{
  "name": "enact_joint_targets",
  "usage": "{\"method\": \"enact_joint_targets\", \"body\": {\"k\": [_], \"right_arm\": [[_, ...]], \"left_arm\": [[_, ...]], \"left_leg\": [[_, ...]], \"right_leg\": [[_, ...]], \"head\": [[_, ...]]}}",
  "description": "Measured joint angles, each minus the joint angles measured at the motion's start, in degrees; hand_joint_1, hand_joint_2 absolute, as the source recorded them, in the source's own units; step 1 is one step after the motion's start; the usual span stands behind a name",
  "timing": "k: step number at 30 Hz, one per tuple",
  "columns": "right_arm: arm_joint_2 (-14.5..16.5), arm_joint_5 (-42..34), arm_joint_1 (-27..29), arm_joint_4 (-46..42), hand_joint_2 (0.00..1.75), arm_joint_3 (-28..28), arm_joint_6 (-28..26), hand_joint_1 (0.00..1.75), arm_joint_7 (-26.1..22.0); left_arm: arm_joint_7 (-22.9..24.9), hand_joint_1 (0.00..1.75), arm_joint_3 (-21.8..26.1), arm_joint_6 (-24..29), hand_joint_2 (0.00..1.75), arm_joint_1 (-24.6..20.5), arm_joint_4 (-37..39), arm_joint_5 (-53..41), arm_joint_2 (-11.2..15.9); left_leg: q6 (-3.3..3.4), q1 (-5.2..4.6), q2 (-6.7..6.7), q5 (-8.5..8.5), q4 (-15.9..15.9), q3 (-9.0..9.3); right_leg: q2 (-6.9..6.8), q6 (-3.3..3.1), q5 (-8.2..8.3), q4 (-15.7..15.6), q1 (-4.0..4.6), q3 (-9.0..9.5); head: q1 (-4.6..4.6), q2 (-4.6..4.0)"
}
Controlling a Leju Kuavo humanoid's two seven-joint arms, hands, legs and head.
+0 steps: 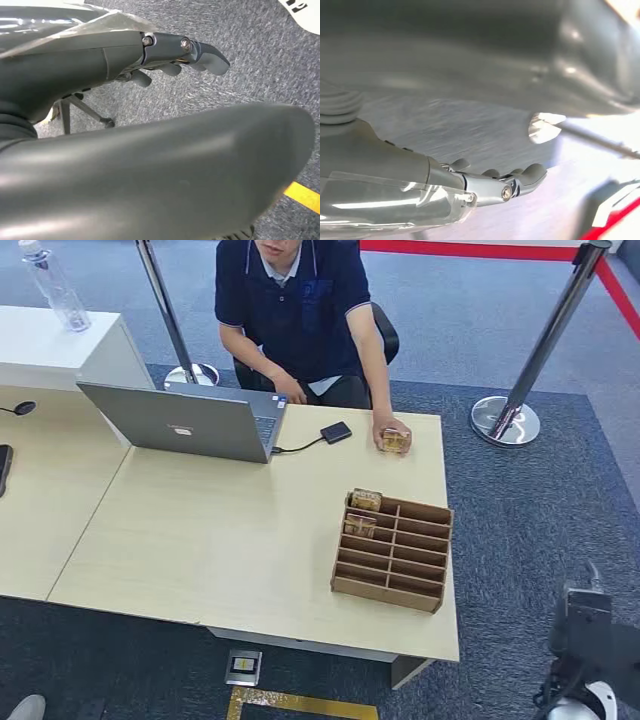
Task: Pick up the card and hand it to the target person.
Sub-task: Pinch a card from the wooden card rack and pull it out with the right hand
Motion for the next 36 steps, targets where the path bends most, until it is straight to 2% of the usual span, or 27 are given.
{"method": "enact_joint_targets", "body": {"k": [4, 8, 15, 22, 36], "right_arm": [[0.0, -0.4, -2.0, -2.0, 0.00, 5.4, 0.0, 0.00, 0.0], [0.0, -0.8, -4.8, -3.9, 1.75, 12.9, 0.0, 0.00, 0.5], [0.2, 1.1, -10.5, -4.8, 1.75, 26.9, -0.9, 0.00, 2.4], [0.1, 9.9, -14.3, -4.3, 1.75, 37.3, -2.9, 0.00, 6.8], [-1.7, 33.9, -20.6, 2.5, 1.75, 50.2, -1.5, 0.00, 19.1]], "left_arm": [[0.0, 0.00, 0.8, 0.0, 0.00, -0.2, 0.1, -0.8, -0.1], [0.0, 0.00, 1.9, -0.1, 0.00, -0.5, 0.4, -1.9, -0.3], [0.0, 0.00, 3.6, -0.1, 0.00, -1.0, 0.7, -3.4, -0.6], [0.0, 0.00, 4.3, -0.1, 0.00, -1.2, 1.0, -4.4, -0.8], [-0.1, 0.00, 5.2, -0.7, 0.00, -1.3, 1.2, -5.5, -0.8]], "left_leg": [[-0.01, 0.00, 0.00, 0.01, 0.0, 0.00], [-0.03, 0.00, 0.00, 0.02, 0.0, 0.00], [-0.04, 0.01, 0.00, 0.04, 0.0, 0.02], [-0.04, 0.01, 0.00, 0.04, 0.0, 0.01], [-0.04, 0.01, 0.00, 0.04, 0.0, 0.01]], "right_leg": [[0.00, 0.00, 0.00, 0.0, 0.00, 0.00], [0.00, -0.02, 0.02, 0.0, 0.00, 0.00], [0.00, -0.04, 0.02, 0.0, 0.01, 0.00], [0.00, -0.03, 0.03, 0.0, 0.01, 0.00], [0.00, -0.03, 0.03, 0.0, 0.01, 0.00]], "head": [[-0.01, 0.00], [-0.01, 0.00], [-0.01, 0.00], [-0.01, 0.00], [-0.01, 0.00]]}}
